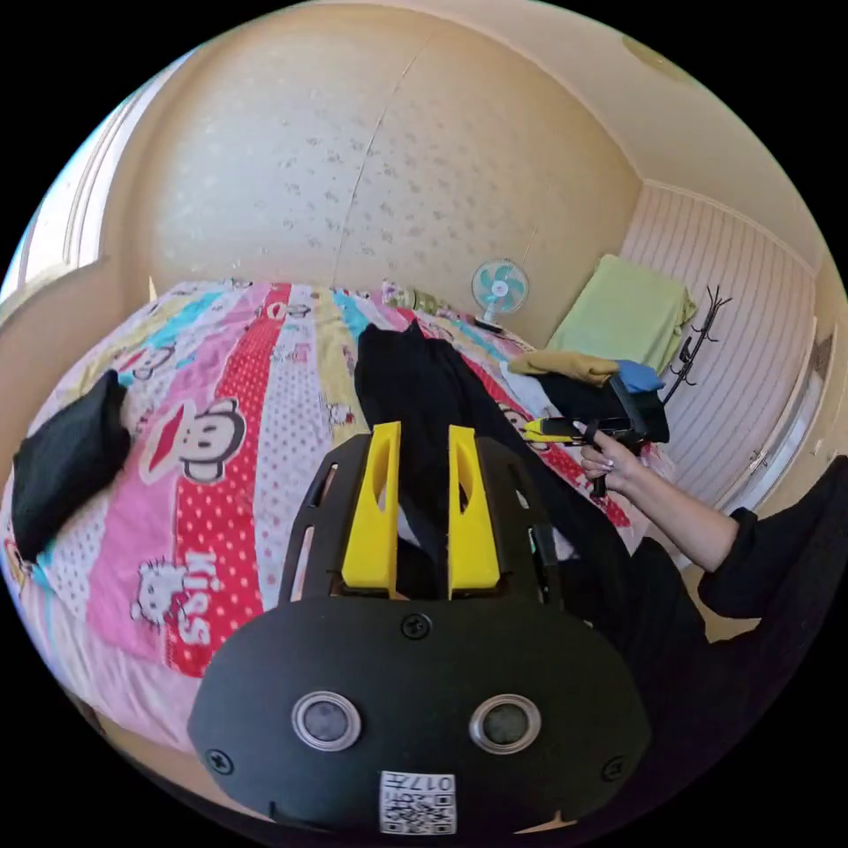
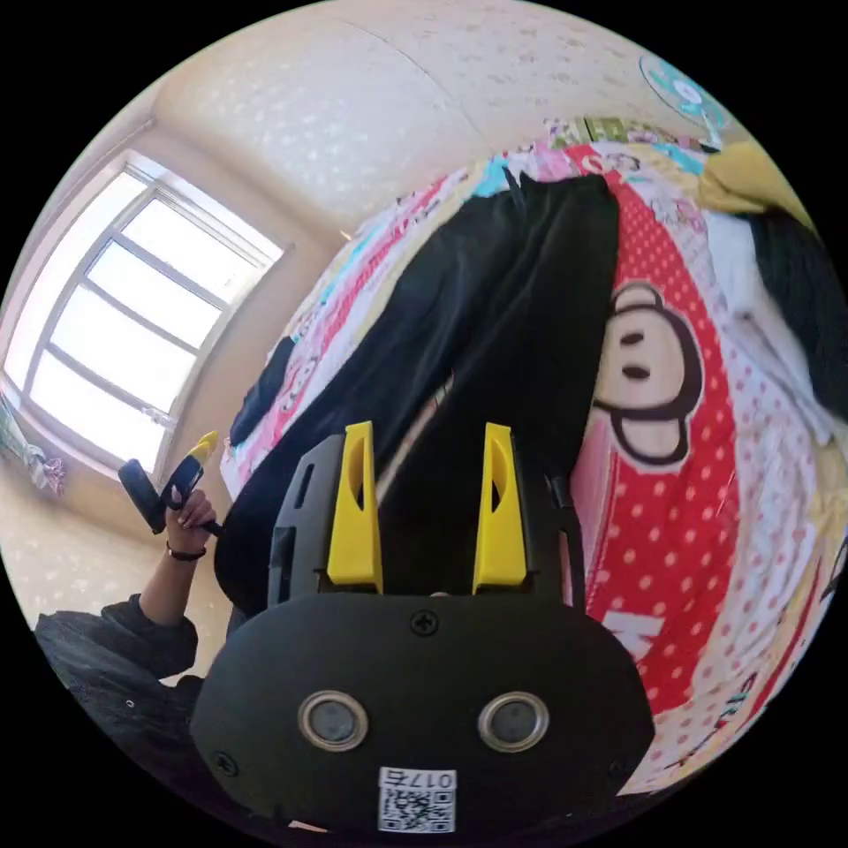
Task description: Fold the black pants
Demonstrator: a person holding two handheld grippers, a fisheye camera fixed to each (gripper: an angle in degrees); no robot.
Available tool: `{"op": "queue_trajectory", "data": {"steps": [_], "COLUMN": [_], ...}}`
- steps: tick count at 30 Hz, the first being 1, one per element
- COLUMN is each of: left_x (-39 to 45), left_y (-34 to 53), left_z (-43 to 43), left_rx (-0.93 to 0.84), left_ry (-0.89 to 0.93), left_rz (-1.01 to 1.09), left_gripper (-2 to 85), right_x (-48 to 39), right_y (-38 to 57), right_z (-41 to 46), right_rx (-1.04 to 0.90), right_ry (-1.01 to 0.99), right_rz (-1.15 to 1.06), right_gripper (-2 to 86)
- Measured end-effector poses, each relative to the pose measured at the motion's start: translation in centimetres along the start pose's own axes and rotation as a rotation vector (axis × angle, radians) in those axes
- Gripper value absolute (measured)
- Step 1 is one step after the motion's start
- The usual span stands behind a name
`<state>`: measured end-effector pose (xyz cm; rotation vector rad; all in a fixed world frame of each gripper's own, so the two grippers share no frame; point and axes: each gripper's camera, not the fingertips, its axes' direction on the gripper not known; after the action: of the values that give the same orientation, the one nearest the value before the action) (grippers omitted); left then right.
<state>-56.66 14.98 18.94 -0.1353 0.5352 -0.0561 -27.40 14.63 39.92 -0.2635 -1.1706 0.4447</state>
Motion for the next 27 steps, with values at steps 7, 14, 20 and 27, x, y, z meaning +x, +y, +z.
{"op": "queue_trajectory", "data": {"steps": [7,14,20,27], "left_x": [3.7,4.1,3.4,6.4], "left_y": [7.6,2.9,1.1,-3.6], "left_z": [-3.7,2.2,-0.3,-10.8], "left_rx": [0.07,0.005,0.014,-0.006], "left_ry": [0.023,0.124,0.372,0.311], "left_rz": [-0.141,-0.407,-0.408,-0.137], "left_gripper": [9.8,7.5,-0.3,-0.7], "right_x": [-2.6,-4.9,-3.3,-5.0], "right_y": [5.8,8.5,10.4,12.4], "right_z": [-8.1,-5.2,-7.8,-10.3], "right_rx": [0.08,-0.011,-0.026,-0.039], "right_ry": [-0.012,0.002,0.038,-0.213], "right_rz": [-0.1,-0.252,-0.372,-0.568], "right_gripper": [15.4,16.2,17.2,17.3]}}
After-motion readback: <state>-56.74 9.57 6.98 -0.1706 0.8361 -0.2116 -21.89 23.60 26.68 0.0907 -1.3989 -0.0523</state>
